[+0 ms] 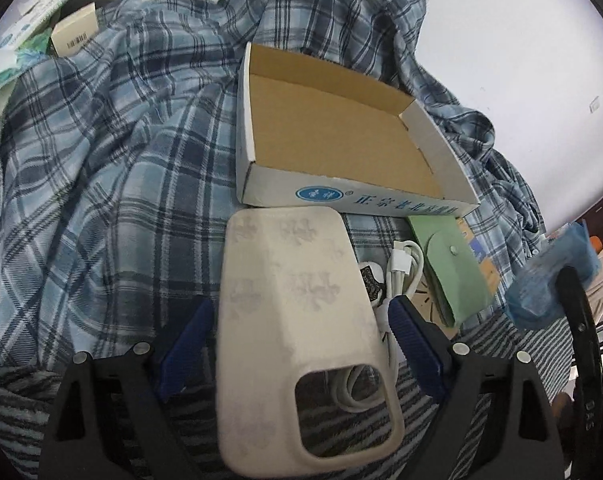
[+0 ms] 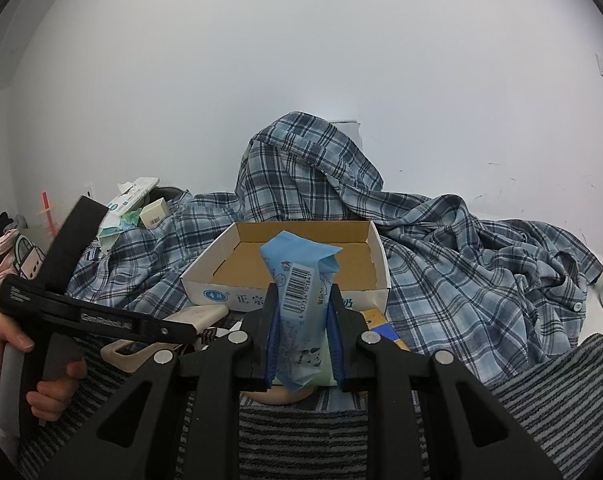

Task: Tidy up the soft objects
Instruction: 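Grasp the cream phone case with the left tool while the right tool holds the packet, then lower the phone case and packet into the box and open both tools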

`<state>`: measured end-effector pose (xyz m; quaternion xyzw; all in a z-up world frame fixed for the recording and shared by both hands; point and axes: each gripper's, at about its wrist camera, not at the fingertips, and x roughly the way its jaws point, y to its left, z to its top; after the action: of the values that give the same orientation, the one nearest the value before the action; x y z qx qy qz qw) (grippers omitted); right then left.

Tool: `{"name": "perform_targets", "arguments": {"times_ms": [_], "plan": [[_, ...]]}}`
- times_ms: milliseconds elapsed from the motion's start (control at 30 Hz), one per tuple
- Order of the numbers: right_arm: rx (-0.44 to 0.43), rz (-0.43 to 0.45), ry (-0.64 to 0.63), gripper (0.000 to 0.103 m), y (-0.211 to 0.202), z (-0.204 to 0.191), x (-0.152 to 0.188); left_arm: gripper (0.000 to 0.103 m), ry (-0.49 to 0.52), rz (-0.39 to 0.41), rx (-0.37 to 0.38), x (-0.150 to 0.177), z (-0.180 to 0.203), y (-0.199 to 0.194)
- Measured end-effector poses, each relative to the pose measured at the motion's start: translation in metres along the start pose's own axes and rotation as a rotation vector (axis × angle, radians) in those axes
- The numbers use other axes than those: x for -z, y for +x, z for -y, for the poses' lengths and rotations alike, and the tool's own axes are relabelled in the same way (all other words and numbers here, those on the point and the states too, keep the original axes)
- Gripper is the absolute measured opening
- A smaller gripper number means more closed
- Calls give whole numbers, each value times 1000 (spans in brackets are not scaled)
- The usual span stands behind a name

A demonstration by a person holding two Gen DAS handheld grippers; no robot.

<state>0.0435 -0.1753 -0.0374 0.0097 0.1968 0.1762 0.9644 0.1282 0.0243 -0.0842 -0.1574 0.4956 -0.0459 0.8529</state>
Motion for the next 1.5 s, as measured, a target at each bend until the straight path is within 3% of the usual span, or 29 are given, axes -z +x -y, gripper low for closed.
{"name": "perform_targets", "arguments": {"times_ms": [167,200,333,667,867,967,1500], "plan": [[4,1,0,19,-1,0,0,89,9,-18,-42,1,2,7],[5,1,2,19,-1,0,0,76,10,-15,-45,1,3,7],[4,0,4,19,0,0,0,76,35,29,-68,7,6,4],[1,11,-1,19,-3,0,1,75,189,394,-50,40,31,-53],[2,14,-2,19,-5,0,1,75,253,631,15,64,33,-95],[-3,14,-7,19,-5,-1,1,75,260,703,11,71,33,-108],[12,51,-33,19,-14,-9,-2,75,316,781,-8,81,53,-131]]}}
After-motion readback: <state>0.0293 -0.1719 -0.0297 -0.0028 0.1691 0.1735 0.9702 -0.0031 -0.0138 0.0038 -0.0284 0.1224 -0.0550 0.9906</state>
